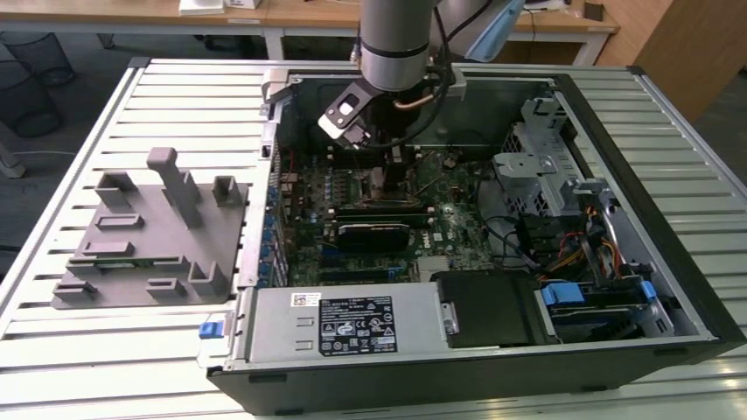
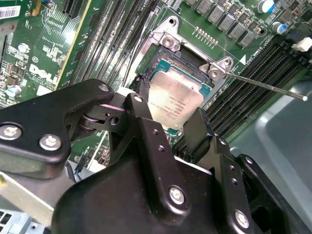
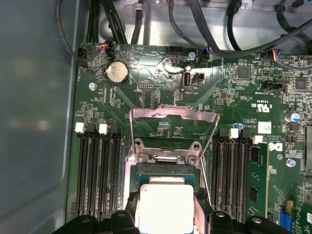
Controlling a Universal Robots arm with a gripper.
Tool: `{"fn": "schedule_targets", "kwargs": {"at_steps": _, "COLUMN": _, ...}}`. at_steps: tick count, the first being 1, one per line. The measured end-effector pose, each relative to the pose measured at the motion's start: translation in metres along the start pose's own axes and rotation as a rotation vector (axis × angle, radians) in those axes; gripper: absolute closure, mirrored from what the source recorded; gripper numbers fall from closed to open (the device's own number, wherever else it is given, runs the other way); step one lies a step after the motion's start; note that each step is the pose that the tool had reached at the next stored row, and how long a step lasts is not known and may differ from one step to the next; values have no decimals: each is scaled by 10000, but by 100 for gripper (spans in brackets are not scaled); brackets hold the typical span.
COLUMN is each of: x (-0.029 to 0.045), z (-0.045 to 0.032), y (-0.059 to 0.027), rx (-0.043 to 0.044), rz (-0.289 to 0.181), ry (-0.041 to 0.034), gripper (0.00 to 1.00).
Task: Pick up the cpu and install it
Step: 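Place the cpu into insertion slot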
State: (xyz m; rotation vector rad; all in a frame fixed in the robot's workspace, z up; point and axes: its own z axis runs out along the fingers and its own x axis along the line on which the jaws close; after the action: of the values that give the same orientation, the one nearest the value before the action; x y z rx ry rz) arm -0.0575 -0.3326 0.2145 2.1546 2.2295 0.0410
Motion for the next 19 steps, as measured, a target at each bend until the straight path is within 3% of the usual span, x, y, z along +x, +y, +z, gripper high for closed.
{"fn": "schedule_targets", "kwargs": {"at_steps": 19, "x": 1, "z": 121, "y": -6, "rx": 2, "rz": 110, "ry": -6, "gripper": 47}}
